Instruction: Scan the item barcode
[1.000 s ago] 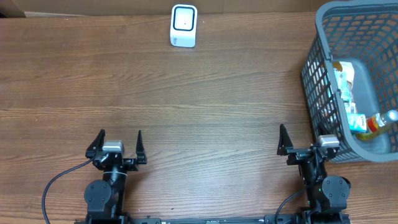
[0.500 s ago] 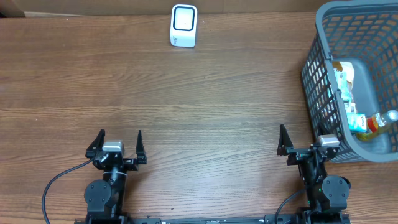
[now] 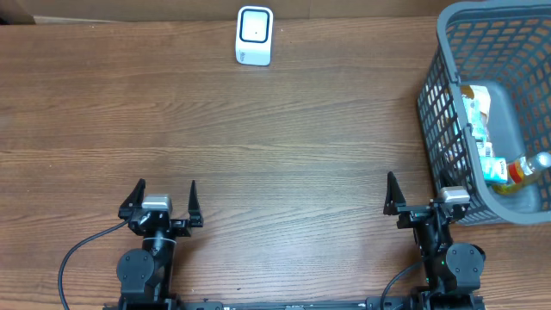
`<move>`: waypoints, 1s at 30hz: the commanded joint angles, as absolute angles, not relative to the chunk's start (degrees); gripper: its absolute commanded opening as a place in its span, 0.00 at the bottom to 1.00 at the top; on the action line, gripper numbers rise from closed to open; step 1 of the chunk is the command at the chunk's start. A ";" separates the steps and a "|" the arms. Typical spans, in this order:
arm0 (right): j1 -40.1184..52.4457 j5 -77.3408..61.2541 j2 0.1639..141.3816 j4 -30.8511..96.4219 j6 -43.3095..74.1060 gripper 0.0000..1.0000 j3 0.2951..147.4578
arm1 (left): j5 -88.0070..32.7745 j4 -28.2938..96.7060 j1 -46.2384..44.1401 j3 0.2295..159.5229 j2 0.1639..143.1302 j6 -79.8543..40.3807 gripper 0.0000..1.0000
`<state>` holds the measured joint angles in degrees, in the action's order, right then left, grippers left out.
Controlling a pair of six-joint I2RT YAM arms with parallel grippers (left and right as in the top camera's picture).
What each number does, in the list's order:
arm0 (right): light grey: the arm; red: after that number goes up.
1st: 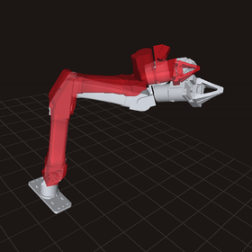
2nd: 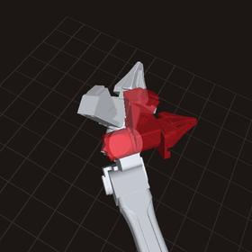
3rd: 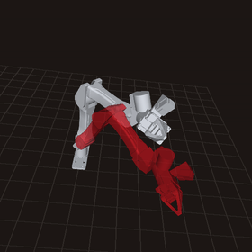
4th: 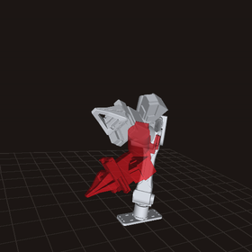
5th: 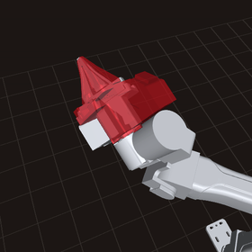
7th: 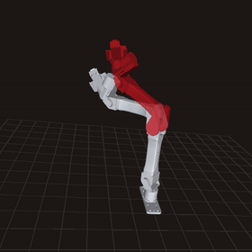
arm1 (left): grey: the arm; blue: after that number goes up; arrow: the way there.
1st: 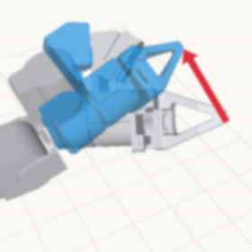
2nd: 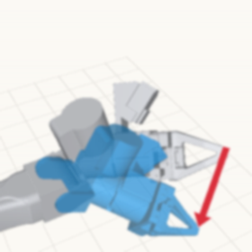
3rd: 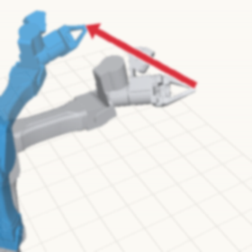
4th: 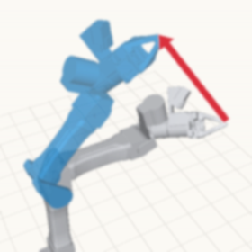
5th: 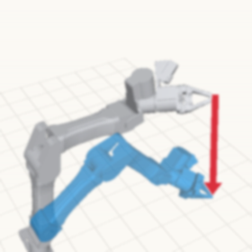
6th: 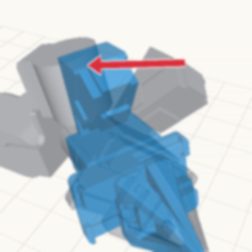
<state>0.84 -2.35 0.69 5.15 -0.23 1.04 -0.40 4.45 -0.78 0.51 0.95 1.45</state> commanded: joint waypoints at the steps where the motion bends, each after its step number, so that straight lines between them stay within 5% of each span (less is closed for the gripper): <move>1: 0.73 -1.98 0.16 4.75 -0.49 1.00 0.47 | 0.99 4.34 -0.78 0.30 0.25 5.67 0.99; 23: 0.73 -1.56 0.16 4.75 -0.05 1.00 0.47 | -2.26 4.23 -0.78 0.30 0.25 5.04 1.00; 30: 0.73 -5.13 0.16 4.40 0.01 1.00 0.49 | -13.67 0.54 -0.78 0.49 0.25 -2.63 0.99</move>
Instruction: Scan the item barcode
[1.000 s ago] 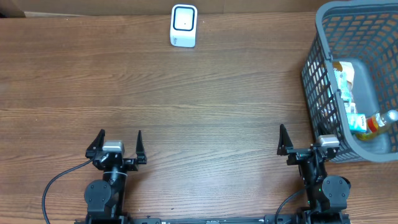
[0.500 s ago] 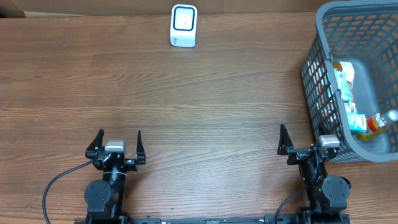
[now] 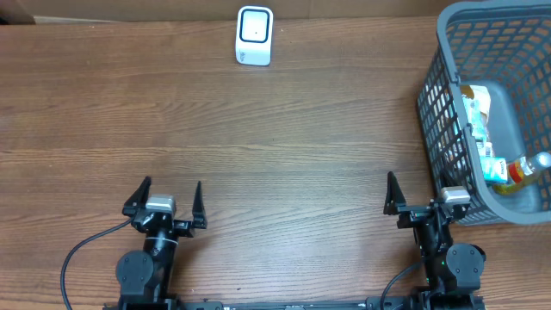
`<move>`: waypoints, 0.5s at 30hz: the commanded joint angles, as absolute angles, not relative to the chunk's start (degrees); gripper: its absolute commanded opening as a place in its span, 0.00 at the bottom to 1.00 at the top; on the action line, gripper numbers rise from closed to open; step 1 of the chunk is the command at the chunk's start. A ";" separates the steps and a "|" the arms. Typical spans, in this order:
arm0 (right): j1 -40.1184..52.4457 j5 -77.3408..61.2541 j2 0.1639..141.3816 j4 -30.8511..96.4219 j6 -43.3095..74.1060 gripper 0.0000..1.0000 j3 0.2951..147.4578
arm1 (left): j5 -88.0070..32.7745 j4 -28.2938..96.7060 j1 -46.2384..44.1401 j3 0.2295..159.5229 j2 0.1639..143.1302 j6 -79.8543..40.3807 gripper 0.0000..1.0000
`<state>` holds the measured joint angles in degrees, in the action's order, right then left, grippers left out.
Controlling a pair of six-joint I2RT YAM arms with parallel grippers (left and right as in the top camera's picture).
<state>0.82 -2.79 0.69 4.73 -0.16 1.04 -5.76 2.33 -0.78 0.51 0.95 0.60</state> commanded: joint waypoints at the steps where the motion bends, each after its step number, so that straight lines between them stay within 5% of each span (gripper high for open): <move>1: 0.73 -6.26 0.16 4.43 0.30 1.00 0.67 | -15.84 -0.86 -0.78 0.62 0.25 -2.87 1.00; 6: 0.73 -7.18 0.16 7.35 1.91 1.00 4.25 | -20.49 -4.34 -0.78 5.78 0.25 -7.55 1.00; 15: 0.73 -7.44 0.25 21.12 6.22 1.00 20.75 | -20.56 11.25 -0.78 26.63 2.94 -7.70 1.00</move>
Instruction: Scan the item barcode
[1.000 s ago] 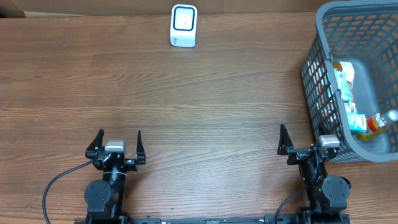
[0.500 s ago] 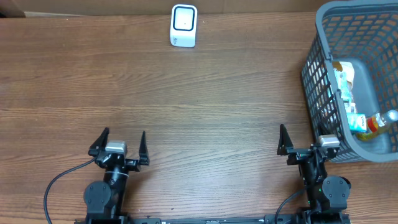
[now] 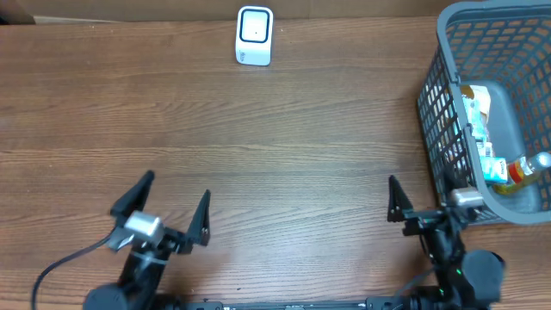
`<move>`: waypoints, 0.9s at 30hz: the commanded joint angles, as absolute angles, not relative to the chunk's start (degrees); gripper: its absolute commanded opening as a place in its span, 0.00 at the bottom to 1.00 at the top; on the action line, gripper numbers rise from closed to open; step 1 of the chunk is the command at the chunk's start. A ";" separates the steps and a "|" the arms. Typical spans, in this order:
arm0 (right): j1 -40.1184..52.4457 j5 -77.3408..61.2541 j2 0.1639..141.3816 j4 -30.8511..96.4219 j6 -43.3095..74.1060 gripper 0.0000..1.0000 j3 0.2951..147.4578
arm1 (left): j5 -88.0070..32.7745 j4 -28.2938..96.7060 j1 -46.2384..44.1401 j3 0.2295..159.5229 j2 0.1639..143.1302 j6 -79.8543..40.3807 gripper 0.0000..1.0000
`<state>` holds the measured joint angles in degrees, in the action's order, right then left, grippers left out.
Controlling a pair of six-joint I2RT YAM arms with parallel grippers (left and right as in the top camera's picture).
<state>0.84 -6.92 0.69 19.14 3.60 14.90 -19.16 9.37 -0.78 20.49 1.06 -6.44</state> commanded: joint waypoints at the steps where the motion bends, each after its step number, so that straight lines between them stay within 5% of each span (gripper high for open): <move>1: 0.73 -8.25 0.38 22.04 6.22 1.00 22.50 | -20.53 12.10 -0.78 28.40 3.95 -7.73 1.00; 14: 0.73 -17.12 22.44 37.28 7.42 1.00 54.54 | -23.62 34.46 -0.78 58.52 31.09 -2.92 1.00; 27: 0.62 -13.47 69.36 83.33 1.17 1.00 114.28 | -23.33 55.33 -0.78 70.35 53.93 1.76 1.00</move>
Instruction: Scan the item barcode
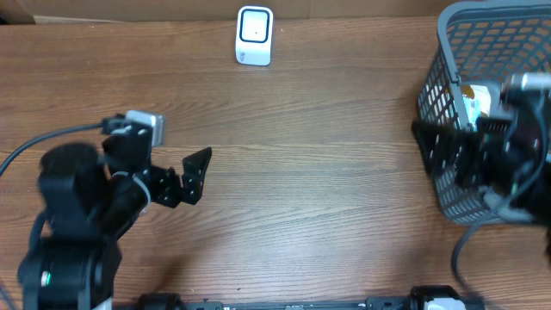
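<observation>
The white barcode scanner [255, 35] stands at the table's far edge, its dark window facing up. The items lie in the grey mesh basket [482, 34] at the right; only a white and orange box [475, 96] shows. My right arm hangs raised and blurred over the basket's near half, hiding the other items. Its gripper [448, 155] is a dark smear by the basket's left wall, and its jaws cannot be made out. My left arm is raised at the left, and its gripper [195, 175] is open and holds nothing.
The basket's tall left wall [430, 103] stands between the right gripper and the table's middle. A black cable [34, 146] trails from the left arm. Brown wooden tabletop [327, 172] lies between the arms and the scanner.
Both arms have risen from the near edge. The right arm now hangs over the basket's near half. The left arm stands higher and further left, with its gripper turned towards the right.
Both grippers first rested open at the table's near edge, the right one beside the basket. The left then spread a little wider, and both arms started to lift and tilt. Now the right arm is over the basket and the left is raised at the left.
</observation>
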`<move>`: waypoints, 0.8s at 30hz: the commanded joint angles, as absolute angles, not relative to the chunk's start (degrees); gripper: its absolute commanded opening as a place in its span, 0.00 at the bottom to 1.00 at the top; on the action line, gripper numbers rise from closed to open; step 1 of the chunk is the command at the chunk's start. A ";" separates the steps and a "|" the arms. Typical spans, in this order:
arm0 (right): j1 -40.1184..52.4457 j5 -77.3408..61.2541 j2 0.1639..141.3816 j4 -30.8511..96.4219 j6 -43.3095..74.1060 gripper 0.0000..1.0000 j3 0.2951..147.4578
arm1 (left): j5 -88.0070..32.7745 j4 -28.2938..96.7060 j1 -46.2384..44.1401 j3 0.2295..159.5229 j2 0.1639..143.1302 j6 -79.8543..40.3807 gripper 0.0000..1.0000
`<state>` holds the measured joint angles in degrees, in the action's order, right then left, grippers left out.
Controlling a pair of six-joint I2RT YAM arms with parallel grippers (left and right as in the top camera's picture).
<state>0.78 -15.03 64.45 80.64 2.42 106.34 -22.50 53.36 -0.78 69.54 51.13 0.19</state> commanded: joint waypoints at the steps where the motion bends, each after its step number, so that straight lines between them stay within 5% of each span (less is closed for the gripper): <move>1: 0.62 -12.86 71.13 85.25 1.19 1.00 116.20 | -22.85 56.51 -0.78 70.32 55.31 1.76 1.00; 5: 0.60 -5.93 75.48 88.79 2.76 1.00 118.48 | -17.10 57.58 -0.73 70.32 60.36 -4.03 0.89; 8: -0.30 6.46 77.23 90.65 10.96 1.00 118.48 | -11.84 57.65 -0.67 70.32 63.61 -11.11 1.00; 11: -4.12 13.52 78.28 91.92 15.29 1.00 118.48 | -11.18 57.63 -0.67 70.32 66.61 -12.05 1.00; 24: -27.97 11.51 90.72 90.76 15.18 1.00 118.48 | -10.98 58.28 -0.67 70.32 76.66 -12.05 1.00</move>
<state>-25.34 10.94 87.83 91.37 14.48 117.23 -11.68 58.17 -0.78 69.54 75.05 -10.87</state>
